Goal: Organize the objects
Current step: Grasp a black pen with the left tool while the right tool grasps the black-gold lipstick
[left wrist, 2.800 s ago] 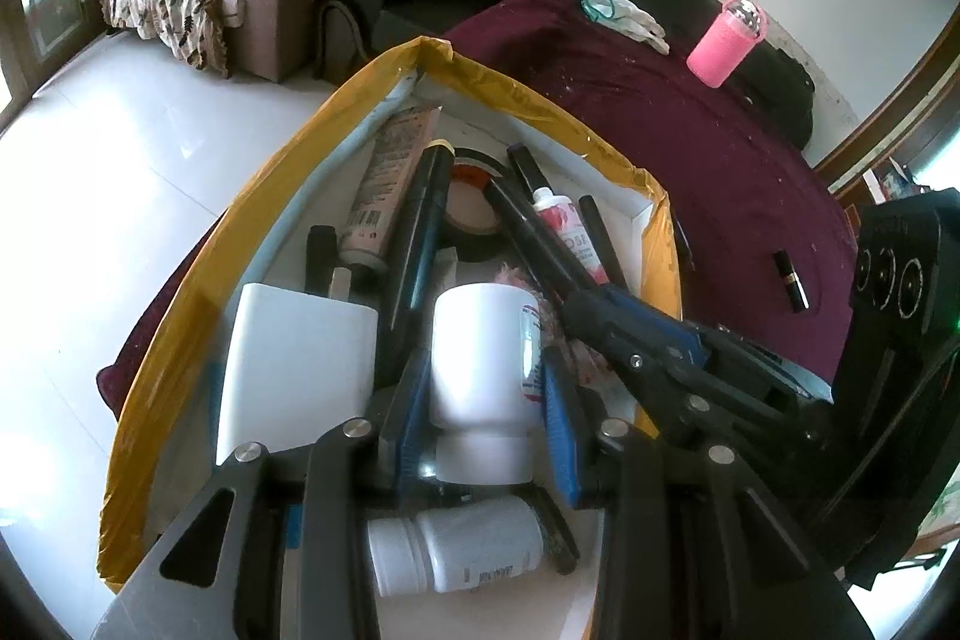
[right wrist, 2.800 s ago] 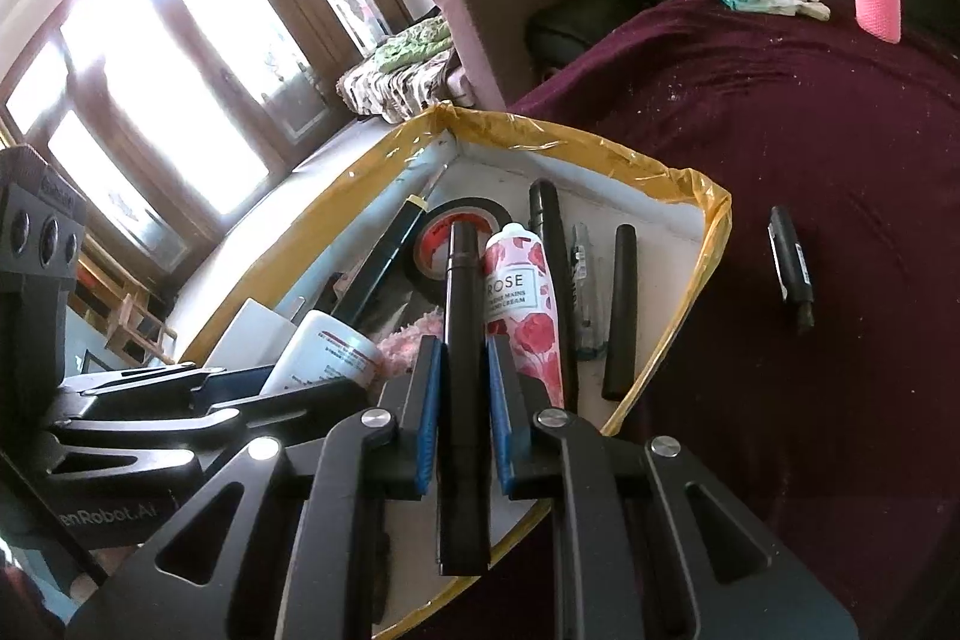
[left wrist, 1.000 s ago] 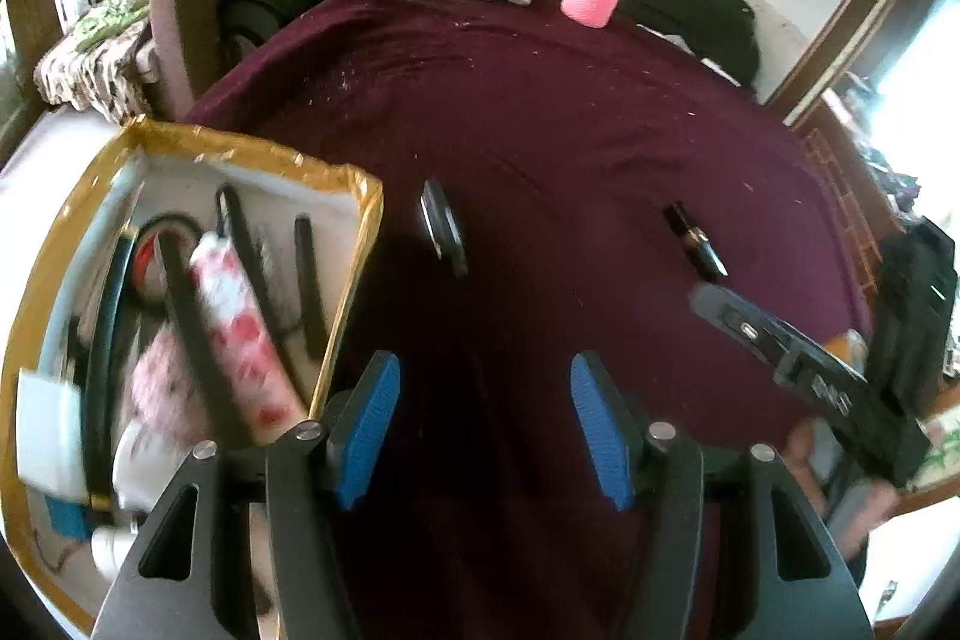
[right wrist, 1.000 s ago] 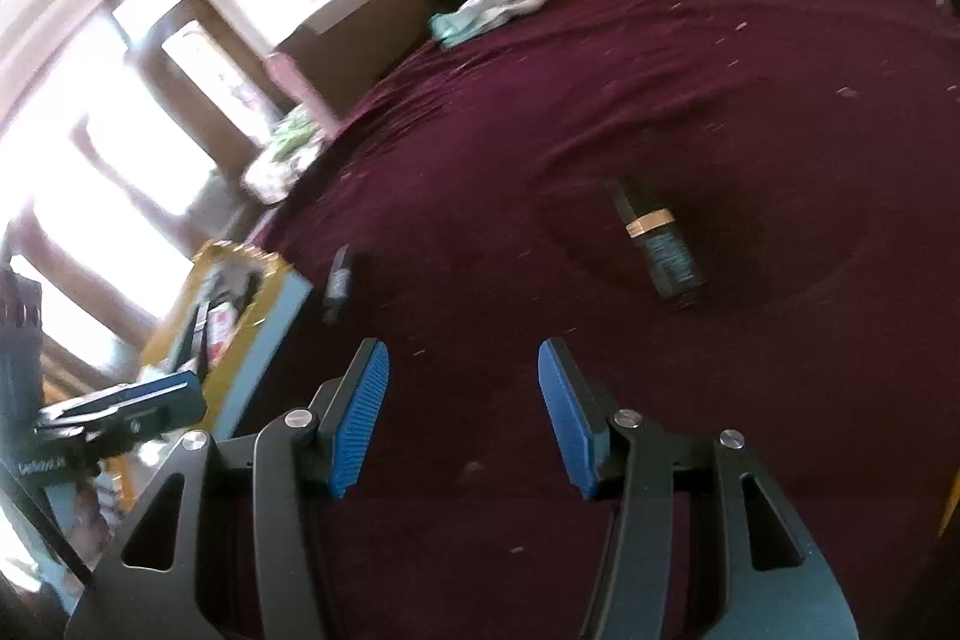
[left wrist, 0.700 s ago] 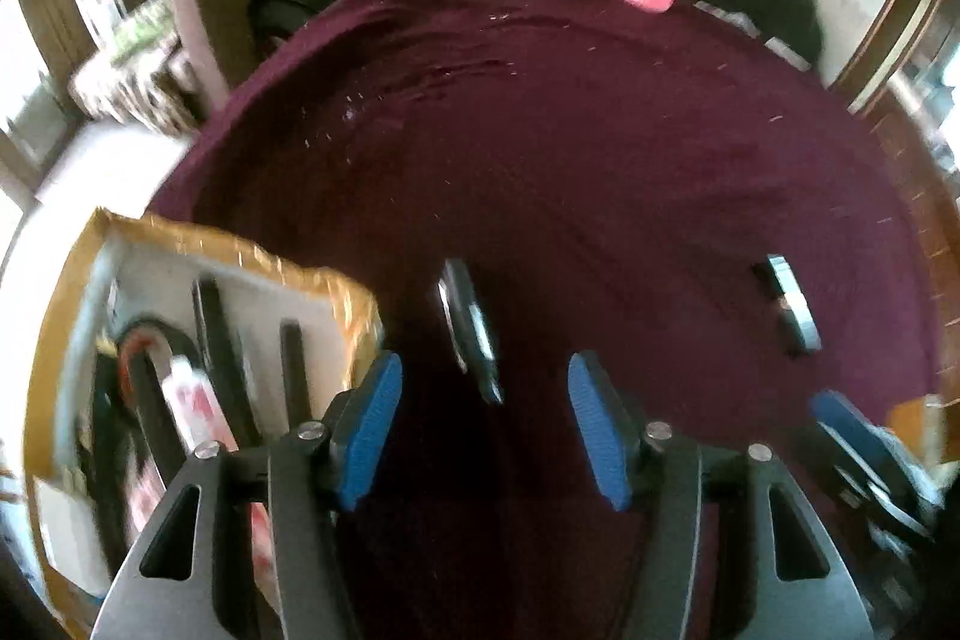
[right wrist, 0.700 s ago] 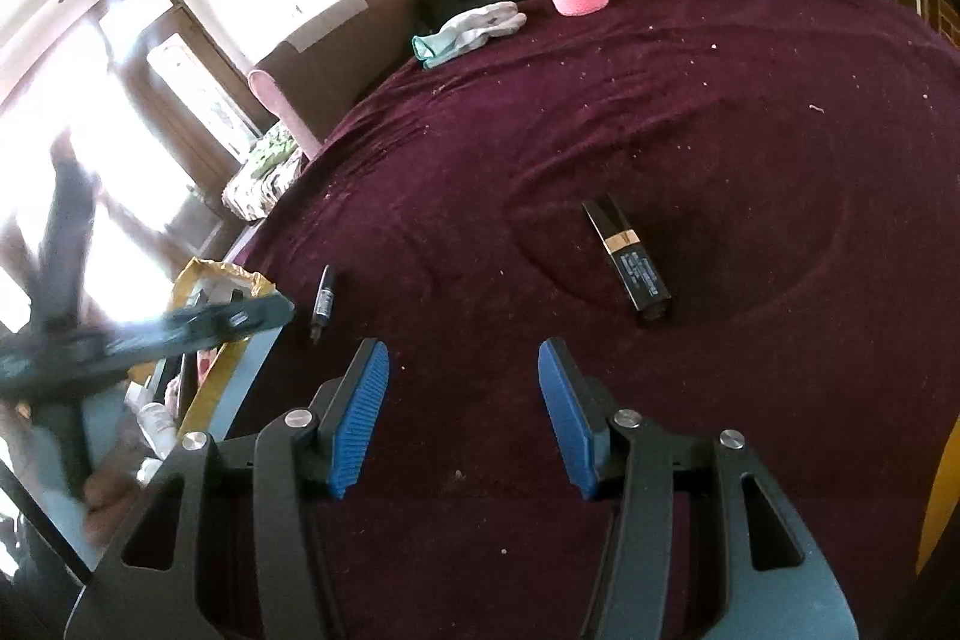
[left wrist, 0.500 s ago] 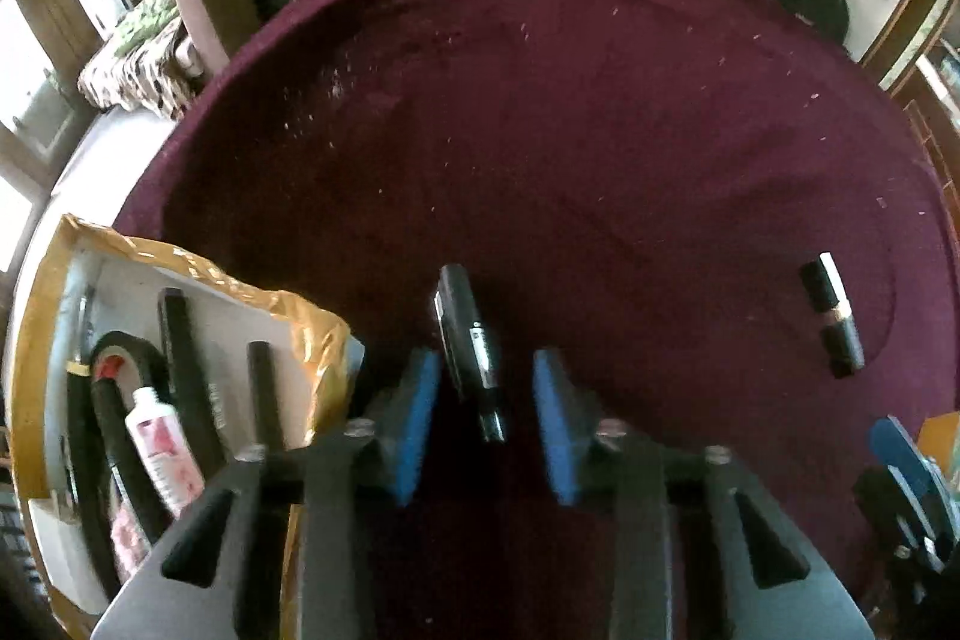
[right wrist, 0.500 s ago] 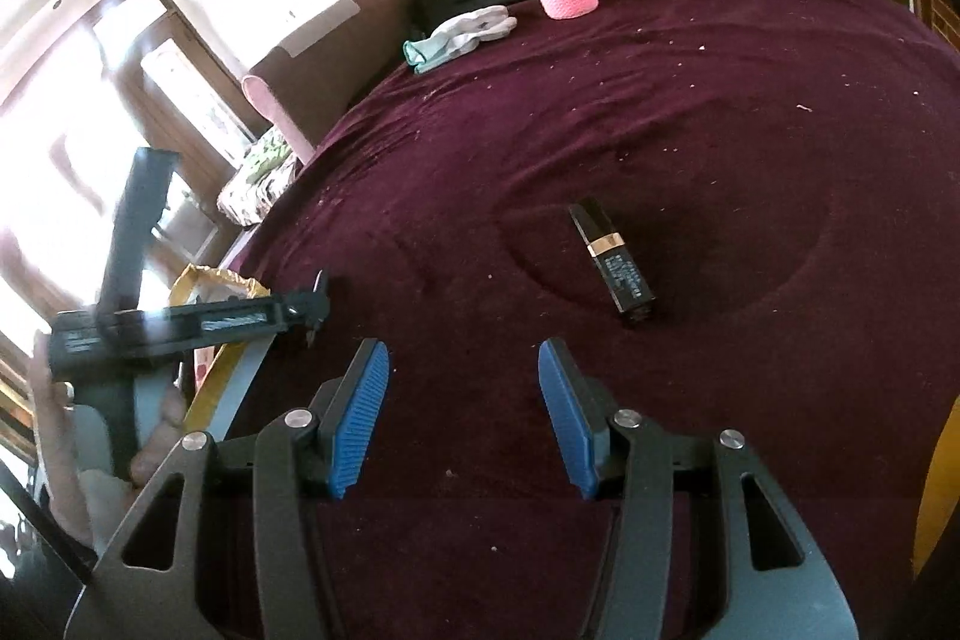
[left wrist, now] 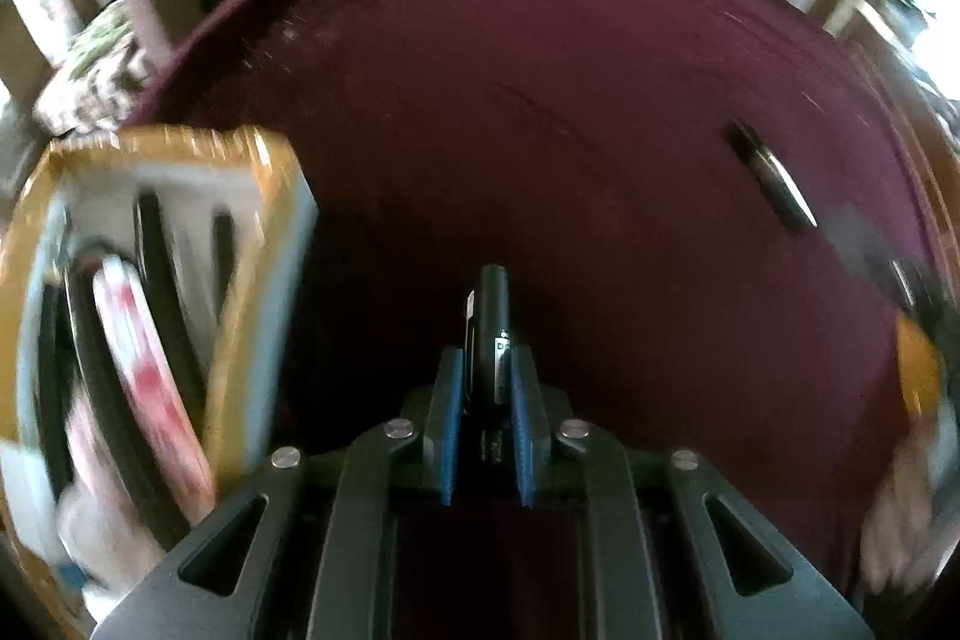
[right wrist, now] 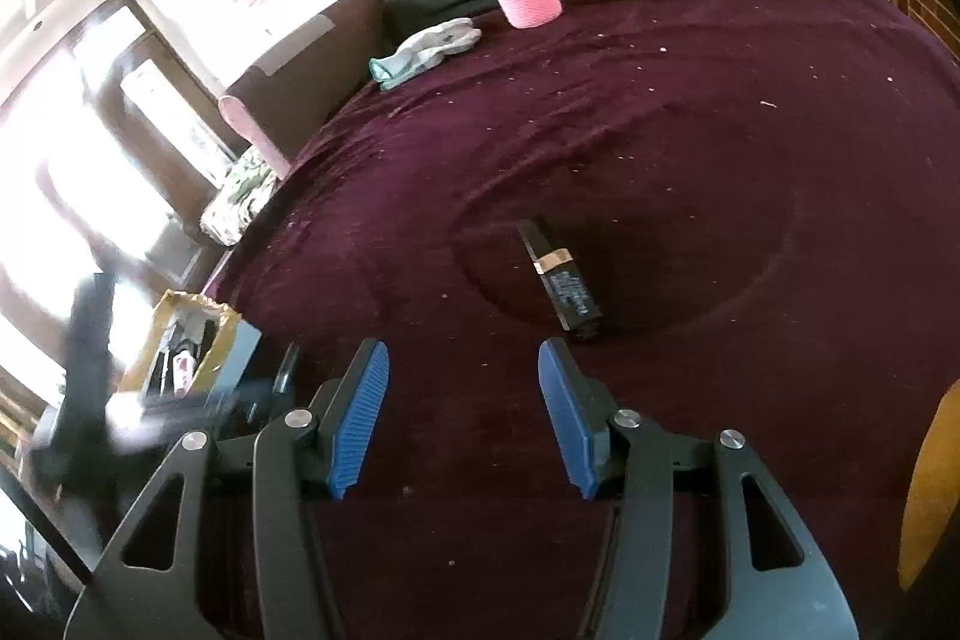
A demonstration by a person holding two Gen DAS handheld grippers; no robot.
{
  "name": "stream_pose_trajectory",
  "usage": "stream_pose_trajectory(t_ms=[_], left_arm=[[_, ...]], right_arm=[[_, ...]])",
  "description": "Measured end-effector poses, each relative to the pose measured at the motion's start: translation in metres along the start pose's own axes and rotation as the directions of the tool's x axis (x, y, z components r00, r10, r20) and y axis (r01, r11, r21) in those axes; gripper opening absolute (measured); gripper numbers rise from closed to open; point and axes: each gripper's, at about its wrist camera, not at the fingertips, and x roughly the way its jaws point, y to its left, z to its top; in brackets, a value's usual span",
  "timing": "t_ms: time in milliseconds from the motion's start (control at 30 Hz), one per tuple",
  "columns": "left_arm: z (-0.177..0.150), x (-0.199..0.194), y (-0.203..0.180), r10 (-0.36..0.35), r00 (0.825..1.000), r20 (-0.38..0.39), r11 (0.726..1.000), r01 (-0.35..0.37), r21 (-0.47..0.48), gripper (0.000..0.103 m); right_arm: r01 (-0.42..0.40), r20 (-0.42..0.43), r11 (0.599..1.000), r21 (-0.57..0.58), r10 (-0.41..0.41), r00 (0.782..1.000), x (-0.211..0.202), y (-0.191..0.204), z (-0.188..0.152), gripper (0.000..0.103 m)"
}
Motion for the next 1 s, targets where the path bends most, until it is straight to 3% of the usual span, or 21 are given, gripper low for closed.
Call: stream_pose_trajectory(t_ms=[133,300,400,500,600,667,767,833,900,1000], left_arm=[[-0.050,-0.018,-0.011,-0.083,0.996,-0.015,0.995,0.084,0.053,0.012],[-0.080,-0.030,-0.013,-0.119,0.993,-0.016,0.989,0.120,0.090,0.012],[-0.083,-0.033,-0.006,-0.143,0.990,-0.013,0.986,0.144,0.081,0.012],[-0.085,-0.035,-0.002,-0.171,0.985,-0.018,0.983,0.171,0.060,0.012],[-0.084,-0.036,-0.004,-0.179,0.984,-0.018,0.982,0.180,0.051,0.012],[-0.086,-0.037,-0.005,-0.179,0.984,-0.014,0.982,0.180,0.051,0.013],[-0.088,-0.038,-0.008,-0.167,0.986,-0.010,0.984,0.167,0.067,0.012],[-0.088,-0.039,-0.009,-0.152,0.988,-0.007,0.986,0.152,0.076,0.013],[-0.088,-0.040,-0.011,-0.138,0.990,-0.002,0.987,0.137,0.086,0.012],[-0.089,-0.042,-0.013,-0.117,0.993,0.011,0.989,0.115,0.097,0.013]], right_arm=[[0.033,0.001,0.999,-0.008,-0.033,0.999,0.004,-0.003,0.001,0.051],[0.101,0.026,0.993,-0.053,-0.100,0.995,0.006,-0.001,0.001,0.051],[0.126,0.041,0.989,-0.084,-0.123,0.992,0.009,0.000,0.003,0.051],[0.130,-0.023,0.991,-0.022,-0.131,0.991,0.023,-0.009,0.015,0.051],[0.227,-0.025,0.972,-0.062,-0.229,0.973,0.034,-0.008,0.029,0.050],[0.247,-0.013,0.964,-0.101,-0.250,0.968,0.041,-0.005,0.031,0.049],[0.261,-0.027,0.961,-0.091,-0.265,0.964,0.053,-0.011,0.024,0.037],[0.261,-0.017,0.958,-0.118,-0.265,0.964,0.052,-0.008,0.022,0.018],[0.246,-0.020,0.961,-0.126,-0.250,0.968,0.052,-0.007,0.019,0.015],[0.289,-0.009,0.942,-0.172,-0.295,0.955,0.052,-0.002,0.016,0.014]])
